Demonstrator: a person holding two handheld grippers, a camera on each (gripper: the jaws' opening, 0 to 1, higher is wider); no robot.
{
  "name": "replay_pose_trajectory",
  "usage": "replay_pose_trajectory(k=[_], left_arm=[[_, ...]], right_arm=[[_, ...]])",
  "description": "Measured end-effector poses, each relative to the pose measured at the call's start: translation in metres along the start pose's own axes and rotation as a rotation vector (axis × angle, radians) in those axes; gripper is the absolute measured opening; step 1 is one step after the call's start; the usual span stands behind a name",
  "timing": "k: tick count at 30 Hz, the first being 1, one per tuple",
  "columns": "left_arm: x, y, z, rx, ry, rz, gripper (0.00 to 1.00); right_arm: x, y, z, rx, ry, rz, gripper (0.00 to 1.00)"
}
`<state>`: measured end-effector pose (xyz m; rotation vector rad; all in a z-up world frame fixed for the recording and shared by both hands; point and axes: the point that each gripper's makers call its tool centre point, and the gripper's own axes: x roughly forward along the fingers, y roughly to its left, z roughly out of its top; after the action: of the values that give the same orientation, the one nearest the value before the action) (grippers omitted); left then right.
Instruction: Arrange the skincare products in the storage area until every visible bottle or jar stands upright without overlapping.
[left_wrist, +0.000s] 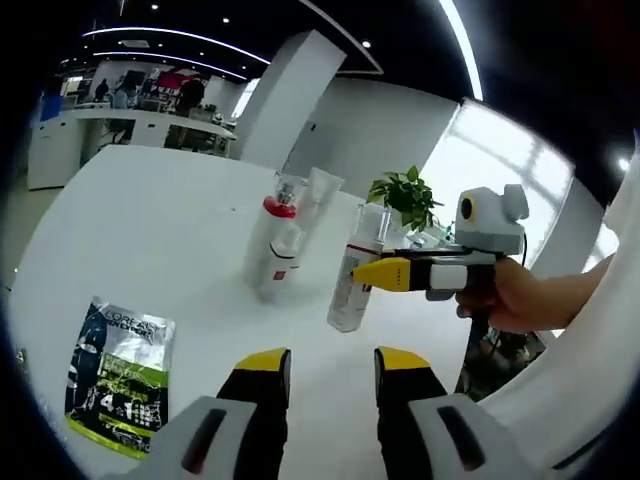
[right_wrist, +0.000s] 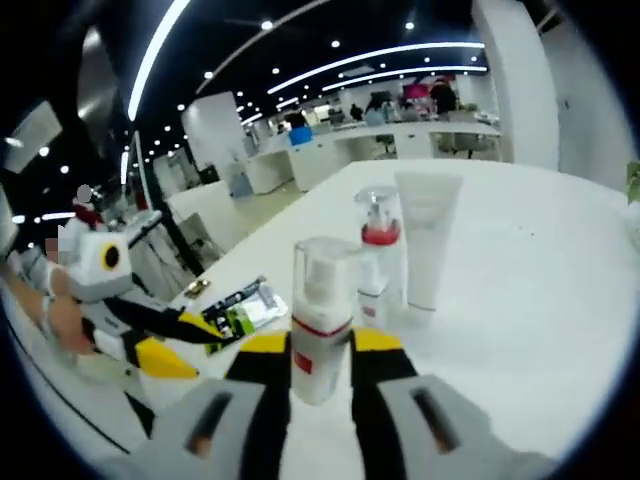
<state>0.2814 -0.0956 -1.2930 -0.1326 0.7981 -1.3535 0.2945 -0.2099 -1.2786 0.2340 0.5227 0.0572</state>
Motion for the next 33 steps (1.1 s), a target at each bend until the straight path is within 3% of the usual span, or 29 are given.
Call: replay_pose_trajectory(k=[6, 12, 16, 21, 23, 33], left_arm=[[-0.006, 0.004, -0.007, -0.039, 0.018, 0.031, 0.33], [-0.013, 0.009, -0.022, -0.086, 0.074, 0.069, 0.31], [-0.015, 0.012, -0.021, -0.109, 0.082, 0.093, 0.31], [-0.018, 0.014, -0.015, -0.118, 0.083, 0.124, 0.31], [-0.019, 0.014, -0.014, -0.118, 0.088, 0.137, 0.30], [-0.020, 0.002, -0.020, -0.129, 0.121, 0.165, 0.30]], right_arm=[[0.013, -0.026, -0.006, -0.036, -0.004, -0.050, 0.19], [0.025, -0.046, -0.018, -0.047, 0.027, -0.073, 0.19], [0.029, -0.060, -0.022, -0.064, 0.020, -0.076, 0.19], [0.034, -0.068, -0.016, -0.128, -0.029, -0.066, 0.19], [0.038, -0.068, -0.013, -0.209, -0.064, -0.059, 0.19], [0.042, -0.073, -0.022, -0.277, -0.106, -0.060, 0.19]])
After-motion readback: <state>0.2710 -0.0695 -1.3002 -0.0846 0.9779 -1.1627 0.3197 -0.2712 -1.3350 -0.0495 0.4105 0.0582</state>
